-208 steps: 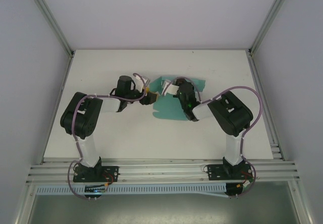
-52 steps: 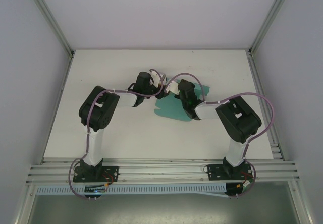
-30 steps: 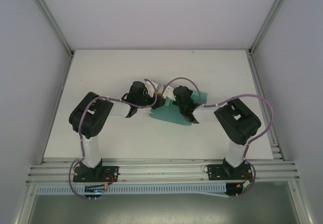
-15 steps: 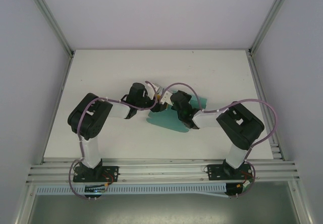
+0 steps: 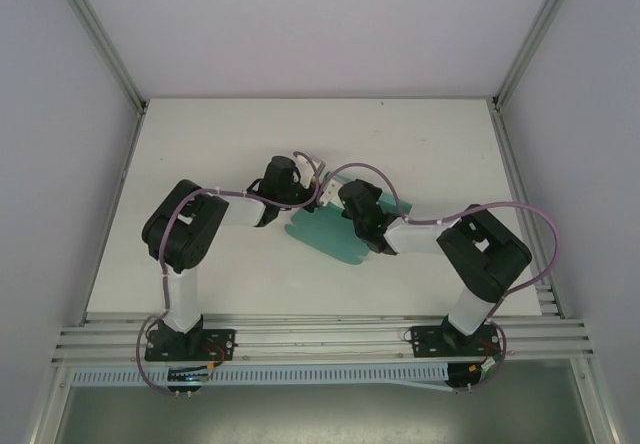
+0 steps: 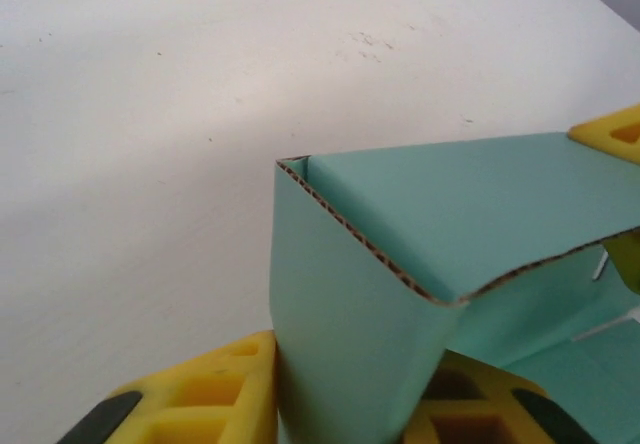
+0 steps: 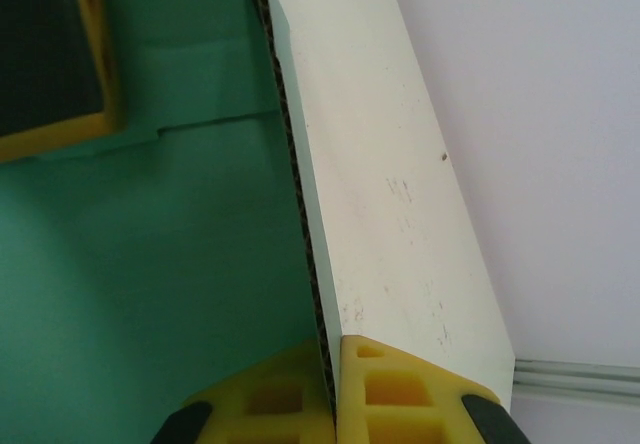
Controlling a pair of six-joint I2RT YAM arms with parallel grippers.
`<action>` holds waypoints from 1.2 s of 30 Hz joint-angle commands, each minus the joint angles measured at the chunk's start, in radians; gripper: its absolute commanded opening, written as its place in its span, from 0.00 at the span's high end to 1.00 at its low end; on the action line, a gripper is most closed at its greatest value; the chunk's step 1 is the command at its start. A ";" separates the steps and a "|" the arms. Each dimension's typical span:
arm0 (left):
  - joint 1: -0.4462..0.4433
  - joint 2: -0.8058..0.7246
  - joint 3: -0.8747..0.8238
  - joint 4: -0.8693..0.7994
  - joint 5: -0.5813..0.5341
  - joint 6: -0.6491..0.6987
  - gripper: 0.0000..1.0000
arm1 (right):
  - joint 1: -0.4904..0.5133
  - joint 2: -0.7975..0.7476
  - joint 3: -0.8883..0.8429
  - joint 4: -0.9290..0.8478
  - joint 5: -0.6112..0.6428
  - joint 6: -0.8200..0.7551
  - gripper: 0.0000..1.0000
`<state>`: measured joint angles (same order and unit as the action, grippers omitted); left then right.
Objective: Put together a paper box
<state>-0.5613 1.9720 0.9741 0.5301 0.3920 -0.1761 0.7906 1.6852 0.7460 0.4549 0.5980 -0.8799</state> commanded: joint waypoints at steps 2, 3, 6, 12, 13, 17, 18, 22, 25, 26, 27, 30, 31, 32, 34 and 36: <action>-0.018 0.007 0.046 0.039 -0.120 -0.005 0.90 | 0.068 -0.013 0.008 -0.040 -0.314 0.053 1.00; -0.018 0.007 0.043 0.023 -0.158 -0.003 1.00 | 0.065 -0.015 0.013 -0.037 -0.307 0.064 1.00; -0.022 0.005 0.027 -0.016 -0.278 -0.001 1.00 | 0.059 -0.024 0.020 -0.026 -0.285 0.082 1.00; -0.062 0.003 -0.006 -0.075 -0.610 -0.007 1.00 | 0.055 -0.024 0.036 -0.039 -0.260 0.105 1.00; -0.068 0.009 -0.001 -0.091 -0.645 -0.003 1.00 | 0.053 -0.023 0.036 -0.042 -0.263 0.107 1.00; -0.086 0.044 0.025 -0.151 -0.780 -0.030 1.00 | 0.052 -0.025 0.039 -0.037 -0.263 0.120 1.00; -0.092 0.057 0.040 -0.180 -0.842 -0.030 1.00 | 0.051 -0.025 0.040 -0.034 -0.260 0.124 1.00; -0.125 0.110 0.089 -0.253 -1.084 -0.028 1.00 | 0.046 -0.019 0.046 -0.053 -0.268 0.137 1.00; -0.129 0.107 0.108 -0.280 -1.085 -0.037 1.00 | 0.042 -0.013 0.047 -0.045 -0.265 0.143 1.00; -0.128 0.100 0.115 -0.316 -1.082 -0.070 1.00 | 0.042 -0.014 0.047 -0.046 -0.267 0.143 1.00; -0.127 0.100 0.117 -0.329 -1.058 -0.070 1.00 | 0.040 -0.013 0.048 -0.048 -0.265 0.144 1.00; -0.127 0.058 0.059 -0.266 -0.931 -0.050 1.00 | 0.037 -0.016 0.049 -0.055 -0.274 0.153 1.00; -0.127 0.039 0.037 -0.237 -0.867 -0.037 1.00 | 0.033 -0.018 0.048 -0.058 -0.279 0.154 1.00; -0.127 0.017 0.014 -0.209 -0.810 -0.034 0.98 | 0.033 -0.020 0.050 -0.062 -0.285 0.159 1.00; -0.128 -0.015 -0.027 -0.138 -0.706 -0.002 0.76 | 0.031 -0.022 0.048 -0.061 -0.284 0.159 1.00; -0.119 -0.031 -0.034 -0.133 -0.651 0.003 0.67 | 0.031 -0.025 0.045 -0.057 -0.283 0.155 1.00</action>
<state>-0.7208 1.9293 0.9760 0.4152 -0.2623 -0.2192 0.7670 1.6802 0.7795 0.4191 0.4694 -0.7593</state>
